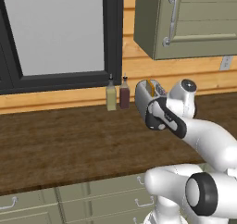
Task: Start the toaster. Once the lever pops up, take the bread to the plate on the dining counter.
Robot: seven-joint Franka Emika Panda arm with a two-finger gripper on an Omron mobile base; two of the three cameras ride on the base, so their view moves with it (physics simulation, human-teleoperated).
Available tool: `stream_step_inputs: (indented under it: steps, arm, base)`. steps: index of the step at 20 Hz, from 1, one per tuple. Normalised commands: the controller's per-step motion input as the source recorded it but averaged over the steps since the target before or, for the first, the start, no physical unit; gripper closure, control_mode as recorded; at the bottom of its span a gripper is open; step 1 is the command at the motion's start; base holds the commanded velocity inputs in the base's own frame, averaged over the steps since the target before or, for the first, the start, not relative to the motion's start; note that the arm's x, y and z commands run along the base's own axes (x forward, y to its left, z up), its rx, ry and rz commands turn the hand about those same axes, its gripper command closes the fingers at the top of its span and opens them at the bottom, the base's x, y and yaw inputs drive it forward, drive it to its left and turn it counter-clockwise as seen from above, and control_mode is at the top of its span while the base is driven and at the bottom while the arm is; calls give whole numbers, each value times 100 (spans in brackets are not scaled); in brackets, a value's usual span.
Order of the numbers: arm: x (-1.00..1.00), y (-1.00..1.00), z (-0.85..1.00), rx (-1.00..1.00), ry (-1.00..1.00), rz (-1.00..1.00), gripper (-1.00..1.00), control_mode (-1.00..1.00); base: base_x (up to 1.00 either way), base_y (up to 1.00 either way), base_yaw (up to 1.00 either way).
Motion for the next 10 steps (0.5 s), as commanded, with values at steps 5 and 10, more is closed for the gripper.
stream_step_inputs:
  steps: [5, 10]
  arm:
    - [10, -3, -11, 0, 0, 0, -100, -100]
    - [17, 0, -5, 0, 1, 0, -100, -100]
  base:
    - [0, 0, 0]
    - [0, 0, 0]
